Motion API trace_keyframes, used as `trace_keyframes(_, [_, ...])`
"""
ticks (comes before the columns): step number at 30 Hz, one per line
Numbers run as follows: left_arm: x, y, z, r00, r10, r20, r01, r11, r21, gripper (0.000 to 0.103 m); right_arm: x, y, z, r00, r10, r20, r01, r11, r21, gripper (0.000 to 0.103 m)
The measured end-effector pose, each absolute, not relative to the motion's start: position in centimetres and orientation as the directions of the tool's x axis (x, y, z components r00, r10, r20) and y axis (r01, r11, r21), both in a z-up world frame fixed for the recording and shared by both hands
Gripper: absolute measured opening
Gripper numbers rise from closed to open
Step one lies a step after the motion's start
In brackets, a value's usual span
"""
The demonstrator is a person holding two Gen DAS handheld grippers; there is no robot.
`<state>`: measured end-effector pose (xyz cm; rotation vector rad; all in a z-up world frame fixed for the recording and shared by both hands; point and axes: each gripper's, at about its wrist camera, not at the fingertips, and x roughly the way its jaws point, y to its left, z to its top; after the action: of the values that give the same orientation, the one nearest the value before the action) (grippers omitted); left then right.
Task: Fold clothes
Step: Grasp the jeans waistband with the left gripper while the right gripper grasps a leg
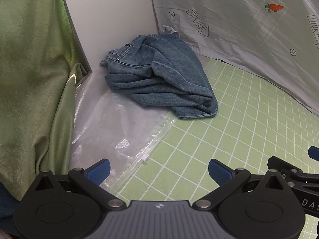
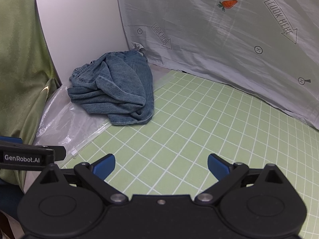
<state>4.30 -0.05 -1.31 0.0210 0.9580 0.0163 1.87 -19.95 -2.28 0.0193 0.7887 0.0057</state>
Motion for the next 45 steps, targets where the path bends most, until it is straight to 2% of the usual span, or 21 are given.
trace_keyframes(7, [10.5,-0.2,-2.2,0.566,0.072,-0.821,-0.065,0.997,0.042,0.103,7.3,-20.7,-2.8,0.698,-0.017,-0.715,0.011,1.000,-0.013,0.099])
trace_keyframes(14, [19.0,0.5,-4.9,0.513,0.111,-0.851,-0.165,0.986,0.029,0.103,15.6,-20.4,-4.7,0.673,-0.013,-0.740,0.035,0.999,0.015,0.094])
trace_keyframes(20, [25.2,1.1,-7.3,0.484,0.061,-0.873,-0.190,0.981,-0.037,0.103,23.7,-19.1,-8.5,0.616,0.003,-0.788,0.089,0.993,0.073,0.085])
trace_keyframes(23, [26.8,0.3,-8.3,0.479,-0.012,-0.877,-0.170,0.980,-0.106,0.101,26.5,-18.5,-10.5,0.582,0.034,-0.812,0.128,0.983,0.133,0.075])
trace_keyframes(26, [27.9,-0.5,-9.2,0.480,-0.079,-0.874,-0.149,0.974,-0.170,0.089,27.3,-17.8,-12.1,0.560,0.054,-0.827,0.152,0.974,0.167,0.073])
trace_keyframes(28, [28.1,-1.0,-9.8,0.477,-0.101,-0.873,-0.147,0.970,-0.192,0.075,27.1,-17.7,-12.7,0.558,0.068,-0.827,0.166,0.967,0.191,0.073])
trace_keyframes(29, [28.1,-1.2,-9.9,0.480,-0.108,-0.871,-0.142,0.970,-0.199,0.071,26.8,-17.7,-12.9,0.559,0.075,-0.826,0.173,0.964,0.204,0.073])
trace_keyframes(31, [28.0,-1.5,-10.0,0.489,-0.125,-0.863,-0.129,0.969,-0.213,0.055,26.4,-17.6,-13.2,0.561,0.088,-0.823,0.180,0.958,0.225,0.072])
trace_keyframes(33, [27.9,-1.7,-10.1,0.498,-0.136,-0.857,-0.116,0.968,-0.221,0.045,26.1,-17.4,-13.2,0.563,0.108,-0.819,0.165,0.957,0.239,0.066])
trace_keyframes(36, [27.6,-2.0,-9.9,0.510,-0.140,-0.849,-0.099,0.971,-0.219,0.031,25.6,-16.8,-13.1,0.567,0.163,-0.807,0.114,0.955,0.273,0.039])
trace_keyframes(37, [27.5,-2.1,-9.9,0.514,-0.140,-0.846,-0.094,0.972,-0.217,0.025,25.5,-16.6,-13.0,0.571,0.176,-0.802,0.093,0.957,0.276,0.024])
trace_keyframes(38, [27.4,-2.0,-9.7,0.518,-0.143,-0.844,-0.089,0.972,-0.219,0.021,25.3,-16.4,-12.8,0.577,0.176,-0.798,0.075,0.961,0.266,0.016])
trace_keyframes(39, [27.3,-1.8,-9.4,0.521,-0.148,-0.840,-0.083,0.971,-0.222,0.011,25.1,-16.2,-12.5,0.583,0.176,-0.793,0.058,0.965,0.257,0.013])
trace_keyframes(40, [27.2,-1.7,-9.1,0.525,-0.153,-0.837,-0.078,0.971,-0.226,0.009,25.0,-15.9,-12.3,0.589,0.177,-0.789,0.040,0.968,0.247,0.010])
trace_keyframes(45, [25.6,-1.2,-6.2,0.565,-0.196,-0.801,-0.020,0.968,-0.251,0.006,21.8,-16.1,-9.4,0.672,0.130,-0.729,0.015,0.982,0.188,0.008])
